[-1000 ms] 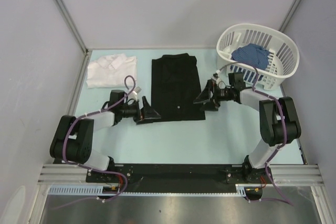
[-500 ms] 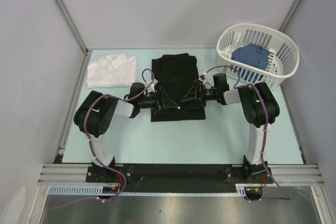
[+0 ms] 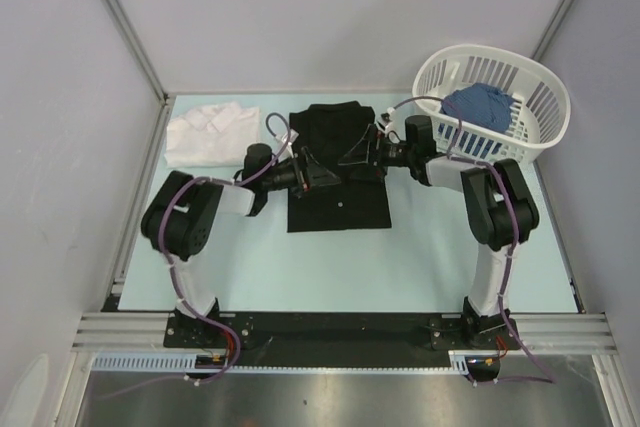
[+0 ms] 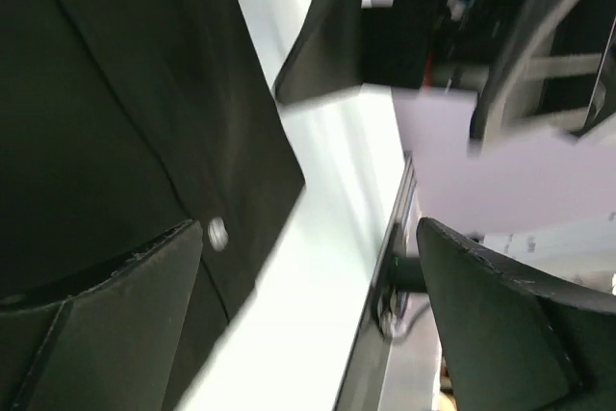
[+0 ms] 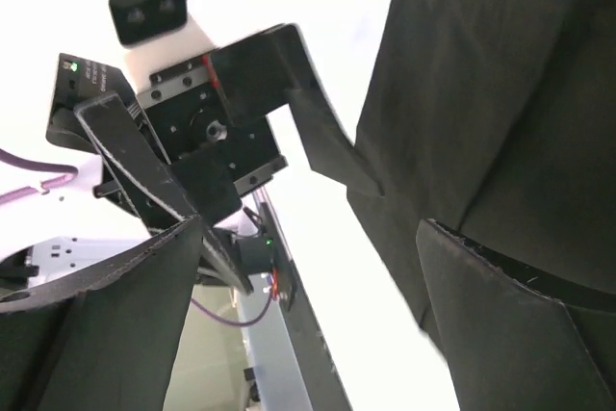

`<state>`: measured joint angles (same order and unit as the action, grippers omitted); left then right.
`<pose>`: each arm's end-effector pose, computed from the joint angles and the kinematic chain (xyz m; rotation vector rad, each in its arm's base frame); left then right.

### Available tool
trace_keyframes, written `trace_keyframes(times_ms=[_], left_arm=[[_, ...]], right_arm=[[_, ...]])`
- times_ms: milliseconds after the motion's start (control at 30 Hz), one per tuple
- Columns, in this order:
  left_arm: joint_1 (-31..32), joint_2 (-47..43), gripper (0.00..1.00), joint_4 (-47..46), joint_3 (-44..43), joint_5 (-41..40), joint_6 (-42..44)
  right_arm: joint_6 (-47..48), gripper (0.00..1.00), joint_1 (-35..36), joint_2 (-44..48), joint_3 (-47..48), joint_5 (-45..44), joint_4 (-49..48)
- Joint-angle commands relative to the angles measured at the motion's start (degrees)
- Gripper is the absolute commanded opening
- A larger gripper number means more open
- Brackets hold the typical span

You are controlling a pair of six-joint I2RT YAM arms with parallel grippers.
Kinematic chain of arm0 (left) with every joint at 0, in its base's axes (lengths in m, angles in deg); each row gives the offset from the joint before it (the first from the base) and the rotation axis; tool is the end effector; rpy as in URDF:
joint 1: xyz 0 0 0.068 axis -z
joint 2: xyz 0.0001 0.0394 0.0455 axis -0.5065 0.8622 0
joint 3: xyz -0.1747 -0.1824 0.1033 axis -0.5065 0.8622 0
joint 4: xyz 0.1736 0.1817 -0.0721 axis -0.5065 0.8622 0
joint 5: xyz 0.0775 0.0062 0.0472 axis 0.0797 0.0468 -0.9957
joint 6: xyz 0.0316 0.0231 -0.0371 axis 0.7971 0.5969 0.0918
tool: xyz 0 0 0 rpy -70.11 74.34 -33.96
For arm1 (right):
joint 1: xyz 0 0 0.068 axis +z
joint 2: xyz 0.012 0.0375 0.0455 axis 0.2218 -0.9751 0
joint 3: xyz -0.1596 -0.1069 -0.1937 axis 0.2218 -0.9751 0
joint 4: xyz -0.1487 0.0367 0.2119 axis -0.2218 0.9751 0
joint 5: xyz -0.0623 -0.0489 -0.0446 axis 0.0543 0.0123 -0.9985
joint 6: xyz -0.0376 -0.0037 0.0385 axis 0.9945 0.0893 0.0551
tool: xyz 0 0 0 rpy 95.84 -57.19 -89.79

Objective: Fold and stack the long sleeve shirts
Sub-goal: Fold the shirt

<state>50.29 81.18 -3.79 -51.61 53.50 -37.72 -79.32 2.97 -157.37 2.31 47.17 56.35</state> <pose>0.3217 -0.1440 0.1531 0.0310 2.1633 -1.5739 0.3844 0.1389 0.1822 -0.0628 2.2494 1.6220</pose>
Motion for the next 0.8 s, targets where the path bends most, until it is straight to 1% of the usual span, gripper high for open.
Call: trace_keyframes(times_ms=[0, 33, 100, 133, 167, 200, 233, 267, 333, 367, 433, 467, 533, 567, 633, 700, 733, 767], left_arm=[[-1.83, 8.98, 0.99, -5.39, -5.30, -2.92, -5.85], [-3.75, 10.83, 0.99, -3.88, -5.21, -3.80, -4.71], [-6.22, 11.64, 0.99, 0.24, -3.81, -4.42, -3.30], [-8.67, 10.42, 0.99, 2.70, -3.20, -4.42, -0.69], [-9.74, 9.36, 0.99, 5.42, -2.23, -4.07, 1.34], [-10.71, 8.22, 0.99, 10.41, -1.87, -3.46, 3.36], [-12.20, 6.82, 0.99, 12.72, -1.70, -2.67, 7.47], [-12.56, 4.45, 0.99, 14.22, -1.52, -0.23, 9.08], [-12.48, 1.54, 1.00, 16.43, -1.96, 1.99, 13.11], [-12.04, -0.65, 0.99, 16.52, -3.09, 3.04, 13.66], [-9.94, -1.37, 0.99, 16.61, -5.02, 4.89, 14.98], [-9.06, -0.76, 0.99, 16.61, -7.47, 4.98, 15.07], [-6.69, 1.43, 0.99, 14.16, -9.77, 4.99, 13.24], [-6.15, 2.75, 0.99, 13.02, -11.96, 4.46, 12.10], [-5.71, 7.66, 1.00, 10.73, -15.21, 0.88, 8.24], [-6.14, 12.75, 0.99, 12.82, -17.77, -2.47, 8.21], [-6.67, 14.00, 0.99, 14.14, -19.61, -5.44, 8.57], [-7.20, 15.31, 1.00, 15.89, -20.32, -6.17, 8.92]], right_arm=[[-2.09, 1.00, 0.21, -8.91, 3.38, -0.01, -6.89], [0.29, 1.00, -0.40, -10.14, 3.91, -0.01, -3.74], [4.95, 1.00, -3.12, -12.96, 5.40, -0.01, 1.19], [9.23, 1.00, -3.92, -13.40, 5.67, -0.01, 5.56], [10.75, 1.00, -4.88, -13.06, 5.58, 0.17, 7.26], [12.34, 1.00, -6.11, -12.44, 5.67, 0.52, 9.45], [13.22, 1.00, -6.56, -11.57, 5.93, 1.30, 12.43], [13.23, 1.00, -6.65, -9.38, 6.11, 3.31, 13.25], [12.80, 1.00, -5.86, -6.91, 7.86, 4.56, 13.96], [11.66, 1.00, -5.60, -6.29, 8.82, 6.04, 13.61], [10.51, 1.00, -3.67, -6.54, 12.85, 7.20, 12.21], [9.38, 1.00, -2.97, -7.24, 14.27, 7.55, 11.07], [8.31, 1.00, -1.12, -10.84, 17.68, 7.99, 7.74], [7.87, 1.00, -0.94, -12.51, 18.75, 7.82, 7.54], [5.68, 1.00, -0.94, -17.06, 20.51, 7.55, 3.35], [7.68, 1.00, -1.37, -20.07, 22.97, 5.71, 4.20], [8.30, 1.00, -1.90, -22.96, 24.29, 5.36, 5.94], [9.09, 1.00, -2.25, -24.29, 26.74, 4.14, 6.92]])
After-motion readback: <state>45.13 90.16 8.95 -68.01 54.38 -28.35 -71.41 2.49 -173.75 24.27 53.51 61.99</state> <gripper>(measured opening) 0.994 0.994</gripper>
